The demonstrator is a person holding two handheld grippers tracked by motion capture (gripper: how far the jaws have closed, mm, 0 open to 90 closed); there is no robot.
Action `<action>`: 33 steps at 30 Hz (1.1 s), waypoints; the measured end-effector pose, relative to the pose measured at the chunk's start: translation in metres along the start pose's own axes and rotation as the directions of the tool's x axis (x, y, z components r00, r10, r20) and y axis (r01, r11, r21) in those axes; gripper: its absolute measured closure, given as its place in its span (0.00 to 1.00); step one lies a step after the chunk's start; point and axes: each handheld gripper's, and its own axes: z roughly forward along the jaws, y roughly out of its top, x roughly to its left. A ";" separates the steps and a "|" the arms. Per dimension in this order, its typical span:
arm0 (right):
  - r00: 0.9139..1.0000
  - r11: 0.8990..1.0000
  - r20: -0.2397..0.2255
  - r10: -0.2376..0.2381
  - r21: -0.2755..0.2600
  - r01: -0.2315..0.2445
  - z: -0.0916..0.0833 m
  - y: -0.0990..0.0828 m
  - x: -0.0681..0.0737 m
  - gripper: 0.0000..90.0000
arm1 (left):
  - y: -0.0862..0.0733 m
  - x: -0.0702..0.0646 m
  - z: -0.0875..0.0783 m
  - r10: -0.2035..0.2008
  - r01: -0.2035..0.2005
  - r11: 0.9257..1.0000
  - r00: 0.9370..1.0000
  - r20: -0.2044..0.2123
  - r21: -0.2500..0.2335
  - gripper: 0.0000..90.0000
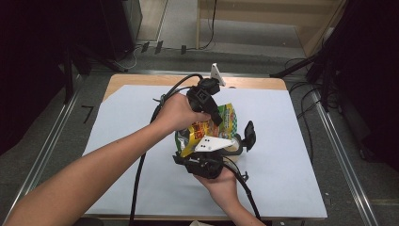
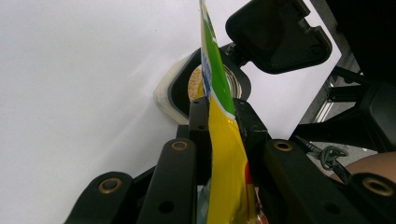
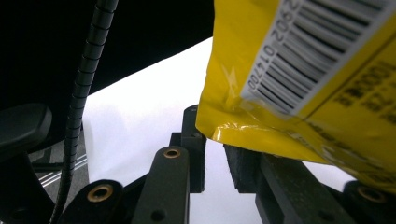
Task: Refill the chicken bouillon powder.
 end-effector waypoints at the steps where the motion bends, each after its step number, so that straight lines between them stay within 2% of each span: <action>1: 1.000 1.000 -0.001 0.002 0.001 -0.002 0.000 0.000 0.000 0.88 | 0.000 0.000 0.000 0.000 0.000 1.000 1.000 0.001 0.001 0.89; 33: 1.000 1.000 -0.001 0.005 -0.006 -0.005 -0.001 0.001 0.000 0.88 | 0.001 0.000 0.001 0.003 -0.003 1.000 1.000 0.000 0.003 0.89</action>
